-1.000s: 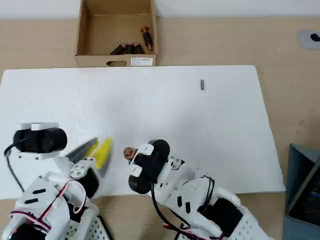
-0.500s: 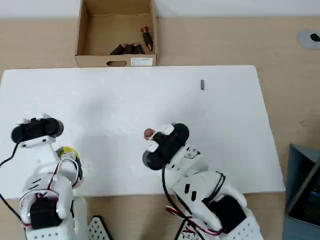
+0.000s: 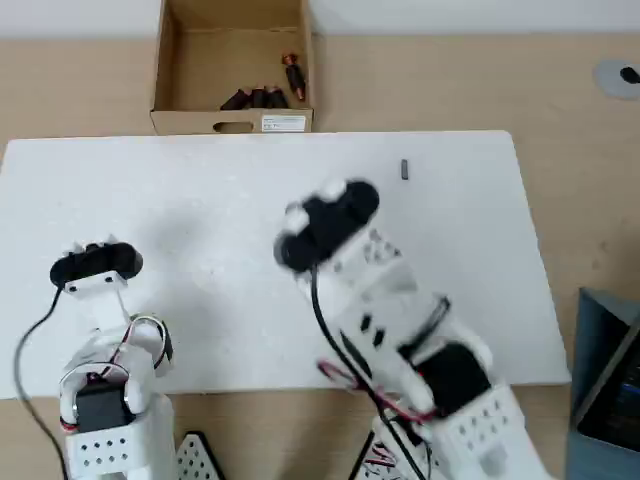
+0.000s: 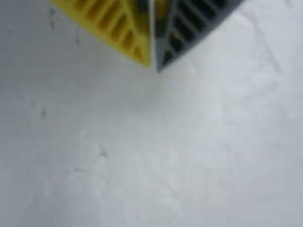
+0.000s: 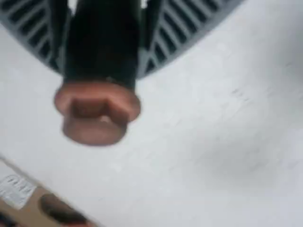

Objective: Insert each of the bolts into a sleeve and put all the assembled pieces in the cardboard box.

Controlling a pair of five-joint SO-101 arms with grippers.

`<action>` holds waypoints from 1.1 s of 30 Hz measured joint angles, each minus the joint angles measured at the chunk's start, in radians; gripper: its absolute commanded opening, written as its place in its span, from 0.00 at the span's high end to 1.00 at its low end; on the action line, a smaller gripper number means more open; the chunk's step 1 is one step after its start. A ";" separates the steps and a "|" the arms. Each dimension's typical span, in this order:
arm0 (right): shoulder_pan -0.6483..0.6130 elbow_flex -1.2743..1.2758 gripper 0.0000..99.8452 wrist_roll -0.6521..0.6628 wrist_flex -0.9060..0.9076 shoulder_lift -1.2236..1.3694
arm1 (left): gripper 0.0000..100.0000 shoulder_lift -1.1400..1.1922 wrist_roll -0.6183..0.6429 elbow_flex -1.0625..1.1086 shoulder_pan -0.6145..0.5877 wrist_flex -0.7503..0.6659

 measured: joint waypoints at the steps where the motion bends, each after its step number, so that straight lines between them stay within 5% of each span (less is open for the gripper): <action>1: 0.012 -0.035 0.99 0.000 -0.021 0.052 | 1.00 0.000 0.000 0.003 0.000 0.000; 33: 0.181 -1.212 0.99 0.000 -0.459 1.583 | 1.00 0.000 0.000 0.006 0.000 0.000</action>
